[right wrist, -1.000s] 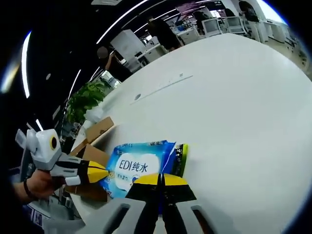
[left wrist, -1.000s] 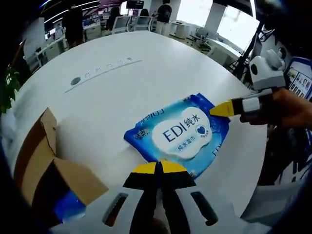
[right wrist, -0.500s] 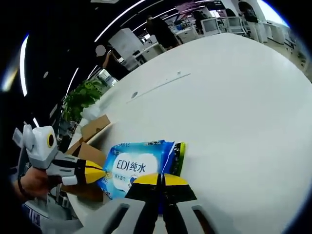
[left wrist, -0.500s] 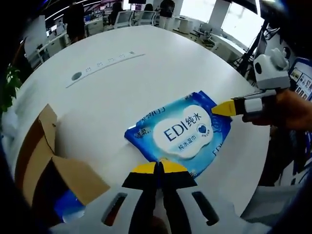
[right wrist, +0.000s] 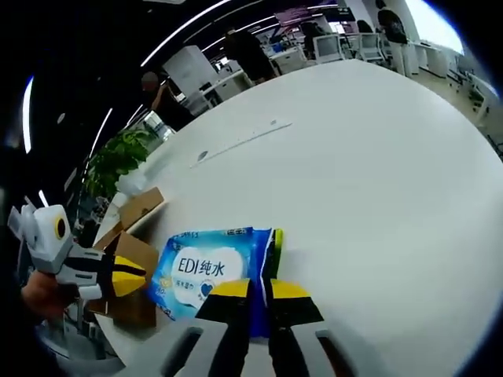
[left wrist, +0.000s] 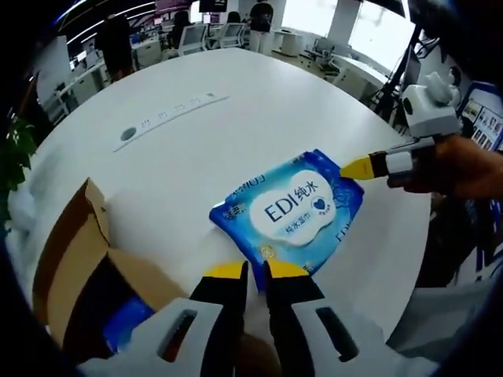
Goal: Operate the shoe box by opening the lid, removing the specified soft item, and placing it in the target area until the item is outside and the box remains undamaged.
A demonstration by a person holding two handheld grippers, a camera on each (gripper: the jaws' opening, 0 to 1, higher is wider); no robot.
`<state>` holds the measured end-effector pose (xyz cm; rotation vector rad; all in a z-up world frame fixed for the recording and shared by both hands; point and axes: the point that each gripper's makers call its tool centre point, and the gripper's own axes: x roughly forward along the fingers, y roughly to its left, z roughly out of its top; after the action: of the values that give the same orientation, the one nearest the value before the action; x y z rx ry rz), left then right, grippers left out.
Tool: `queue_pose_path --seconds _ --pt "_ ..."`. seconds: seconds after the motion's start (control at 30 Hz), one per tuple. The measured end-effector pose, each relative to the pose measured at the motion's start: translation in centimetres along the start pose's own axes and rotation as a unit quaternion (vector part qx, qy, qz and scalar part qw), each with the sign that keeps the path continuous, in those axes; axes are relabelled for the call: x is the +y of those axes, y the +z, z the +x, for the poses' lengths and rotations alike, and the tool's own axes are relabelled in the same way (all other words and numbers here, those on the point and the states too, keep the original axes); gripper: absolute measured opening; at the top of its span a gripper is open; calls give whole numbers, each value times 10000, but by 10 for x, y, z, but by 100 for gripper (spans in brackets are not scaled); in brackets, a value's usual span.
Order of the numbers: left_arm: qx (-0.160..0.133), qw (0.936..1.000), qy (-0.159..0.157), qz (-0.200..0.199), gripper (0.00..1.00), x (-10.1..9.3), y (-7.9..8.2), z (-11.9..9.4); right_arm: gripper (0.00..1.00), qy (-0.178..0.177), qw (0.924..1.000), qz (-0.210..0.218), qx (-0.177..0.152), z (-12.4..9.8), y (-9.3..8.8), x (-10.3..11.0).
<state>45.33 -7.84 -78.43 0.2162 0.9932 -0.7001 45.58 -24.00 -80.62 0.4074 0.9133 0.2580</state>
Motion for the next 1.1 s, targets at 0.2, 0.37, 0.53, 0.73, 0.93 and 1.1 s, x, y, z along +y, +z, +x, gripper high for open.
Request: queue_pose_path --seconds 0.2,0.37,0.53,0.73,0.93,1.1 --pt "-170 9996 -89 -214 12 7 1 -12 5 -164 9998 -10 -101 -16 -1 -3" --pt "-489 9977 -295 -369 13 6 4 -28 6 -200 9996 -54 -184 -26 -2 4" --pt "-775 9953 -398 -433 14 11 6 -44 6 -129 9991 -57 -392 -32 7 22" --pt "-976 9932 -456 -442 16 21 -3 -64 8 41 9980 -89 -622 -33 18 51" --pt "-1144 9902 -439 -670 18 41 -19 -83 11 258 9970 -276 -678 -31 20 84" --pt "-1273 9885 -325 -742 18 62 -32 -98 12 395 9963 -373 -667 -26 18 106"
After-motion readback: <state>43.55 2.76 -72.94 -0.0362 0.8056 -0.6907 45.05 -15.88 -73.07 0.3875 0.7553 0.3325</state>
